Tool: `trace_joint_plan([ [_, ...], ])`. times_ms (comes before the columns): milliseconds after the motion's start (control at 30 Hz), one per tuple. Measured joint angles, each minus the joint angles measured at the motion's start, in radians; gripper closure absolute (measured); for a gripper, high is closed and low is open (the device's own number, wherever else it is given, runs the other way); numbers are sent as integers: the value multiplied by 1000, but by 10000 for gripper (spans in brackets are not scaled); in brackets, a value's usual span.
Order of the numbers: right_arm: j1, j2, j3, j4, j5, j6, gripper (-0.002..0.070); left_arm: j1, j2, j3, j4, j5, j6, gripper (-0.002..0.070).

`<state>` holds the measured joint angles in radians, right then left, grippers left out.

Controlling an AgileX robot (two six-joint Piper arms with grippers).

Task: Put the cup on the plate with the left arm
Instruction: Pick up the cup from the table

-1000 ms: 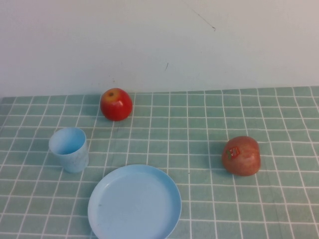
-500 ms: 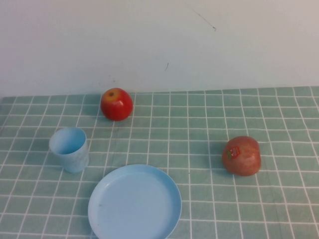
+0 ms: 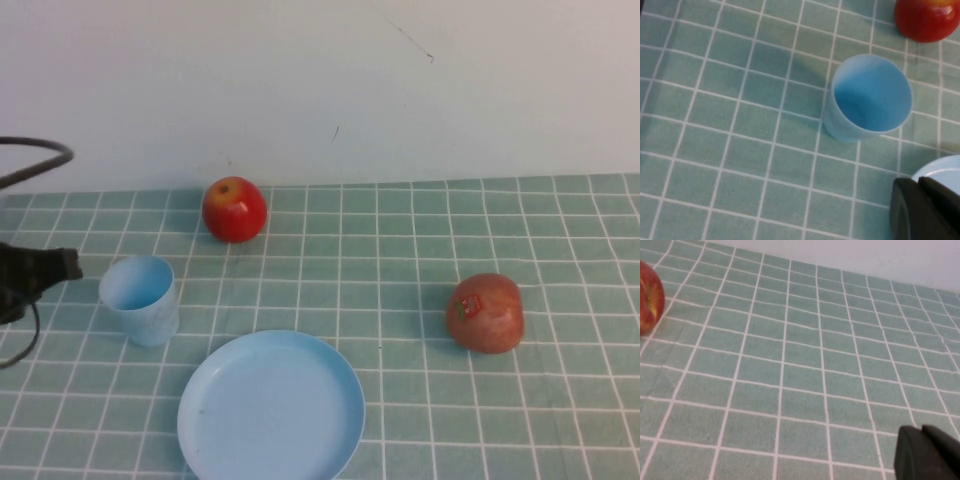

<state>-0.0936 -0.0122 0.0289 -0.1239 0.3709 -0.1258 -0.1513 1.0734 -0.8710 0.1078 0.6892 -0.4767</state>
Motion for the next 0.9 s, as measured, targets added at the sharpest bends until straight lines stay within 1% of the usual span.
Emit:
trace_joint_plan([
  [133, 0, 0, 0, 0, 0, 0, 678, 0, 169, -125, 50, 87, 21, 677],
  [233, 0, 0, 0, 0, 0, 0, 678, 0, 292, -210, 54, 175, 31, 677],
  [333, 0, 0, 0, 0, 0, 0, 678, 0, 388, -282, 50, 232, 73, 677],
  [633, 0, 0, 0, 0, 0, 0, 678, 0, 525, -380, 20, 219, 180, 672],
  [667, 0, 0, 0, 0, 0, 0, 678, 0, 539, -394, 20, 219, 189, 659],
  [733, 0, 0, 0, 0, 0, 0, 678, 0, 566, -419, 20, 209, 197, 611],
  [767, 0, 0, 0, 0, 0, 0, 678, 0, 582, -433, 22, 204, 200, 568],
  [900, 0, 0, 0, 0, 0, 0, 678, 0, 655, -492, 25, 204, 221, 349],
])
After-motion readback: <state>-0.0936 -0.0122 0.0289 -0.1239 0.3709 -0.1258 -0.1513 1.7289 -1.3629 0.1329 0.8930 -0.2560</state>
